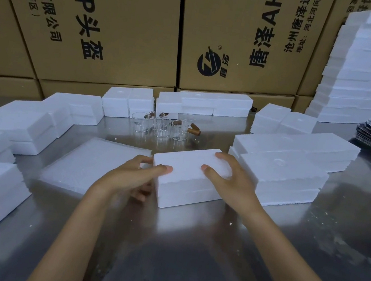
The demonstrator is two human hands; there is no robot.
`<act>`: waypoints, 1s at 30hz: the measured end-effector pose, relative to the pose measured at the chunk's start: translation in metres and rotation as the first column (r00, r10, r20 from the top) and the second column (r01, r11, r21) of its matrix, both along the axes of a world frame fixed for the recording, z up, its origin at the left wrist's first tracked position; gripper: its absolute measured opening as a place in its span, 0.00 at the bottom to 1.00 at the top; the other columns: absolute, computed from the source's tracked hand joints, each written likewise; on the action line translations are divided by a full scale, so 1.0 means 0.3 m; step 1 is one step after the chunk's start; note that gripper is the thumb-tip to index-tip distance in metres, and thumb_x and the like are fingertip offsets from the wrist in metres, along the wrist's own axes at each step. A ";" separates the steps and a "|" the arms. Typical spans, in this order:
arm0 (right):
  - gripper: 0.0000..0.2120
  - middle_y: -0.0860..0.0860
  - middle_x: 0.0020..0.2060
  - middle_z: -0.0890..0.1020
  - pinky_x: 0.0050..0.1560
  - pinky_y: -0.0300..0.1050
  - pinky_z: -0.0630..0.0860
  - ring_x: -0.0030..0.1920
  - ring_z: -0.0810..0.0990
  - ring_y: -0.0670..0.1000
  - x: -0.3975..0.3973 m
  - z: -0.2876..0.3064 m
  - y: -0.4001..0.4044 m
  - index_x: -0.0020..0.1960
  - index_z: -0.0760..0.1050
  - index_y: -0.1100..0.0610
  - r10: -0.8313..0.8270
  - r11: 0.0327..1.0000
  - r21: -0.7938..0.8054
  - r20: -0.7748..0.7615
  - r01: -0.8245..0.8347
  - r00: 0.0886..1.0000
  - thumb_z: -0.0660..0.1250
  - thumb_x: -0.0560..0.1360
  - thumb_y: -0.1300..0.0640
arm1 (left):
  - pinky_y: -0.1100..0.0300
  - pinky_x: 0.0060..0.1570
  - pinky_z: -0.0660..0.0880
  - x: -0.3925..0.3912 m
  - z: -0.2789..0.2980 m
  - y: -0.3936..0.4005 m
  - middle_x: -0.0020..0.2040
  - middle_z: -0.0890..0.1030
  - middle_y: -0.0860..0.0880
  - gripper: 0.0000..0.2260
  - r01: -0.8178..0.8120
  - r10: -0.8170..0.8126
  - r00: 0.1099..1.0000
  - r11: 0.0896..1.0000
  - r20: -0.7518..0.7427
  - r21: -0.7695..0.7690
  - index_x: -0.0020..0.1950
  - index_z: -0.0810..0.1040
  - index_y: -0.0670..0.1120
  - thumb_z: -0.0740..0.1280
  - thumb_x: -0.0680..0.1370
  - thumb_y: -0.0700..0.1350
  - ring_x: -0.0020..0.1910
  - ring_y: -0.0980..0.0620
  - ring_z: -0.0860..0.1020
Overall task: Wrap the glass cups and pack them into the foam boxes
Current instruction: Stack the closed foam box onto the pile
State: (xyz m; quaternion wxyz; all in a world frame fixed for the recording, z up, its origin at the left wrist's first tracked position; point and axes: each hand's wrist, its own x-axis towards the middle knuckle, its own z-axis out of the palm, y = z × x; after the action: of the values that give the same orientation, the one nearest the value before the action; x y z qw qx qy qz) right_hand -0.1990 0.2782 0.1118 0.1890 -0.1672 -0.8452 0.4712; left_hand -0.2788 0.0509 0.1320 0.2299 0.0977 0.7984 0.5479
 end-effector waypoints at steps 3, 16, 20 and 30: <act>0.24 0.36 0.65 0.71 0.57 0.39 0.66 0.67 0.70 0.46 0.022 -0.015 -0.002 0.67 0.69 0.36 -0.026 0.999 -0.024 -0.022 0.025 0.999 0.68 0.72 0.34 | 0.53 0.37 0.82 0.021 0.003 0.006 0.51 0.84 0.39 0.21 0.045 -0.046 0.998 0.999 0.049 0.023 0.61 0.75 0.51 0.74 0.74 0.59 0.41 0.47 0.83; 0.22 0.32 0.59 0.72 0.60 0.44 0.68 0.64 0.71 0.44 0.197 -0.033 0.146 0.63 0.69 0.31 -0.150 0.989 0.005 -0.032 0.150 0.988 0.67 0.70 0.31 | 0.48 0.42 0.84 0.157 -0.018 0.170 0.55 0.82 0.41 0.25 0.117 -0.121 0.992 0.986 0.028 0.121 0.63 0.73 0.47 0.74 0.73 0.58 0.43 0.46 0.82; 0.22 0.32 0.56 0.72 0.58 0.45 0.68 0.57 0.69 0.43 0.229 -0.031 0.199 0.62 0.69 0.32 -0.215 0.977 -0.007 -0.036 0.215 0.976 0.67 0.70 0.33 | 0.51 0.42 0.84 0.190 -0.021 0.250 0.58 0.79 0.44 0.25 0.120 -0.124 0.992 0.984 0.022 0.133 0.64 0.72 0.47 0.74 0.74 0.58 0.46 0.48 0.82; 0.20 0.34 0.58 0.73 0.57 0.43 0.66 0.57 0.70 0.42 0.267 -0.030 0.312 0.62 0.71 0.34 -0.267 0.963 -0.065 -0.073 0.263 0.961 0.68 0.72 0.37 | 0.51 0.44 0.84 0.189 -0.014 0.404 0.54 0.78 0.50 0.24 0.164 -0.167 0.986 0.974 0.008 0.154 0.65 0.72 0.46 0.73 0.76 0.57 0.39 0.58 0.80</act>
State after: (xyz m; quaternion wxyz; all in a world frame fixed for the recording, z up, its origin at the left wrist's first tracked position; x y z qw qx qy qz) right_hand -0.1188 0.3719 0.1028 0.2798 -0.2648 -0.7937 0.4707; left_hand -0.2221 0.1721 0.1277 0.2748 0.1753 0.7408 0.5873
